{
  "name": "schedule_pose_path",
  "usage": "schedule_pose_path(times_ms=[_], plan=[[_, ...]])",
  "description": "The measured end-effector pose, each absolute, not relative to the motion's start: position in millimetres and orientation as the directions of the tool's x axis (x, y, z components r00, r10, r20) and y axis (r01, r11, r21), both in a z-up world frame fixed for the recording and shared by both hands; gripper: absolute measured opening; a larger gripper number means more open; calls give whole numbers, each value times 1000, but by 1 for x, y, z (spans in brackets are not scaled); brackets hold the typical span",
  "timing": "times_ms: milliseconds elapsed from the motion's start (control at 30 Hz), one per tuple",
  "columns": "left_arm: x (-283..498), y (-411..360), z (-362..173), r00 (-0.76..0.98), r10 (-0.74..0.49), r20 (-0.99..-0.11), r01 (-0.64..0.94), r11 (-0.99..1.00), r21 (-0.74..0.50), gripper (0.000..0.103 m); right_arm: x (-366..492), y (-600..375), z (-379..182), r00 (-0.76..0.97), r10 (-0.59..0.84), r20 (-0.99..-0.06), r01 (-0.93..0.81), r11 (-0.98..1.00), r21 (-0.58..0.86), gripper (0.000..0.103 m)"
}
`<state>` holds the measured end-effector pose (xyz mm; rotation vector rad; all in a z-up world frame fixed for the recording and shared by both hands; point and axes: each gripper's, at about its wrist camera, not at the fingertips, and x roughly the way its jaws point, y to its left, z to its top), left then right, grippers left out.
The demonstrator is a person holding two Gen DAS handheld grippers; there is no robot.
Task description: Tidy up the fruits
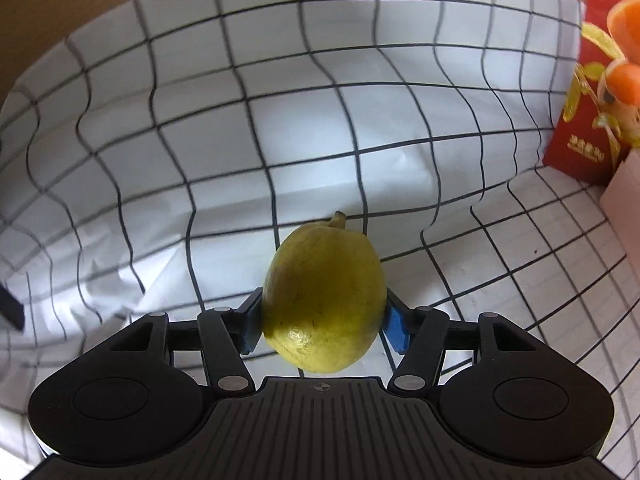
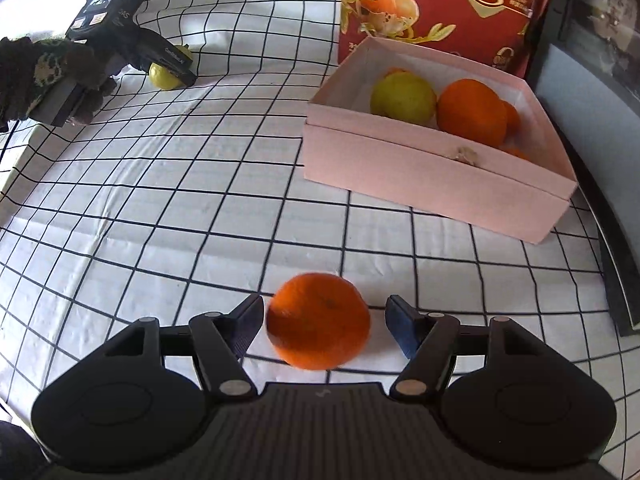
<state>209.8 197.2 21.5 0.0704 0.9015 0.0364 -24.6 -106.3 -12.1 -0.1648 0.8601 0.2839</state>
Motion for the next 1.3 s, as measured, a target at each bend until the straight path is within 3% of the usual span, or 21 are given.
schedule_pose_path(times_ms=[100, 333, 567, 833, 1300], plan=[[208, 211, 22, 602, 17, -798, -44, 999, -12, 64, -23, -99, -12, 623, 179, -762, -320, 947, -39, 68], [183, 208, 24, 613, 16, -790, -27, 1000, -1, 64, -23, -98, -13, 625, 189, -757, -328, 944, -36, 68], [112, 178, 36, 648, -68, -759, 52, 998, -45, 64, -23, -101, -14, 627, 206, -751, -330, 944, -17, 69], [25, 120, 45, 626, -178, -760, 76, 983, -167, 64, -24, -105, -16, 643, 208, -737, -318, 948, -10, 77], [-19, 86, 26, 571, -169, -803, -33, 973, -229, 63, -30, -110, -15, 653, 207, -729, -317, 948, -14, 81]])
